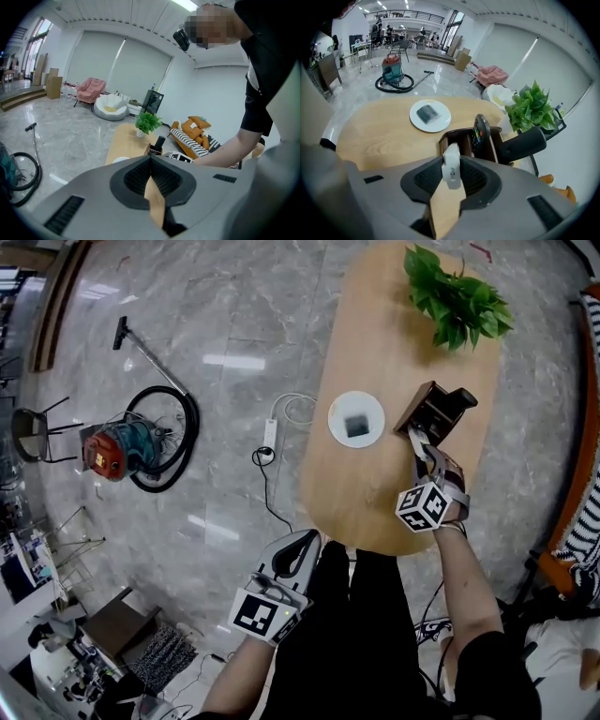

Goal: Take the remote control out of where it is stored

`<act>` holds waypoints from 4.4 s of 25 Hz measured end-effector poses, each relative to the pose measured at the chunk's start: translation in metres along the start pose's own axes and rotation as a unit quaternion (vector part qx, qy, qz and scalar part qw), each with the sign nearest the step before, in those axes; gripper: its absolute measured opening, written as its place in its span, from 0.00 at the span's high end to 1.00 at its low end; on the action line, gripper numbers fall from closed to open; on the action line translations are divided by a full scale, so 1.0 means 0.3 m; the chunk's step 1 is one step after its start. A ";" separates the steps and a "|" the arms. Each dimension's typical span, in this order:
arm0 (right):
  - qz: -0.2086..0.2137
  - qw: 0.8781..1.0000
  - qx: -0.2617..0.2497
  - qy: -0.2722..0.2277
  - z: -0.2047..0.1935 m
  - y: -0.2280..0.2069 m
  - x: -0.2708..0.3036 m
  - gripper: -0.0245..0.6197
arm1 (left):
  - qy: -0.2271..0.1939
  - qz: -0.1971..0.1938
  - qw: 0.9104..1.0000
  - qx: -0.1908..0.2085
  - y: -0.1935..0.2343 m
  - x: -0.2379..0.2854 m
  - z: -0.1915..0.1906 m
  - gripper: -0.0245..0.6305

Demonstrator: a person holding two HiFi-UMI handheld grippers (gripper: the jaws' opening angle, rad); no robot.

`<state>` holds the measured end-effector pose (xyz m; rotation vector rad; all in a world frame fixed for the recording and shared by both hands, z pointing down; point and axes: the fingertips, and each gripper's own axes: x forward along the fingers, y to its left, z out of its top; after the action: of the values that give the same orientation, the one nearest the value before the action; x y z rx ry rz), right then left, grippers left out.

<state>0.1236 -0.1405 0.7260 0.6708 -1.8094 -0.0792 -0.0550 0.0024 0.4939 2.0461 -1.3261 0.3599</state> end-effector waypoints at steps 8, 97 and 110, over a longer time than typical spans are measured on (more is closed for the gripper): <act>-0.023 1.000 0.011 -0.010 0.065 -0.013 -0.108 0.79 | -0.015 -0.001 1.000 0.005 0.006 -0.083 0.020 0.95; 0.093 0.991 0.061 -0.079 0.328 0.523 -0.279 0.75 | -0.003 0.061 0.998 0.004 0.222 -0.330 -0.175 0.95; 0.035 0.902 0.360 -0.234 0.423 0.189 -0.847 0.90 | -0.131 0.039 0.987 0.081 0.145 -0.445 0.174 0.95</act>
<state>0.0353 -0.0062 0.4850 1.1764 -2.3390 0.5505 -0.1596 0.0504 0.3979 2.2412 -1.5828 0.2448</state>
